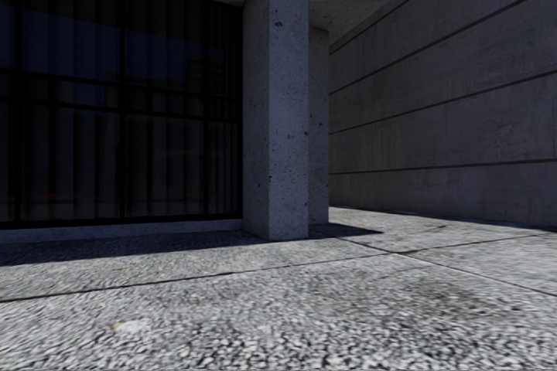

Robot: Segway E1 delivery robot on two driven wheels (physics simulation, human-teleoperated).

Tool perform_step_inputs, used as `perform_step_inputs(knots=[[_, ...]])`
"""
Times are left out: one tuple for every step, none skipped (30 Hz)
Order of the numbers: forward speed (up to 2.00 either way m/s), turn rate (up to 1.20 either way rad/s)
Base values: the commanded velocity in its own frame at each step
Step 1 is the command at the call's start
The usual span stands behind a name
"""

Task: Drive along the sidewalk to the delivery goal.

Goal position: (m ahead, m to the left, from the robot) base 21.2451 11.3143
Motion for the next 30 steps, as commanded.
perform_step_inputs(knots=[[2.0, -0.72], [2.0, -0.72], [2.0, -0.72], [2.0, -0.72], [2.0, -0.72], [2.0, -0.72], [2.0, -0.71], [2.0, -0.66], [2.0, -0.6], [2.0, -0.56], [2.0, -0.56], [2.0, -0.53], [2.0, -0.5], [2.0, -0.44], [2.0, -0.42], [2.0, -0.42], [2.0, -0.42], [2.0, -0.42], [2.0, -0.42], [2.0, -0.42], [2.0, -0.42], [2.0, -0.42], [2.0, -0.42], [2.0, -0.42], [2.0, -0.42], [2.0, -0.42], [2.0, -0.41], [2.0, -0.41], [2.0, -0.41], [2.0, -0.41]])
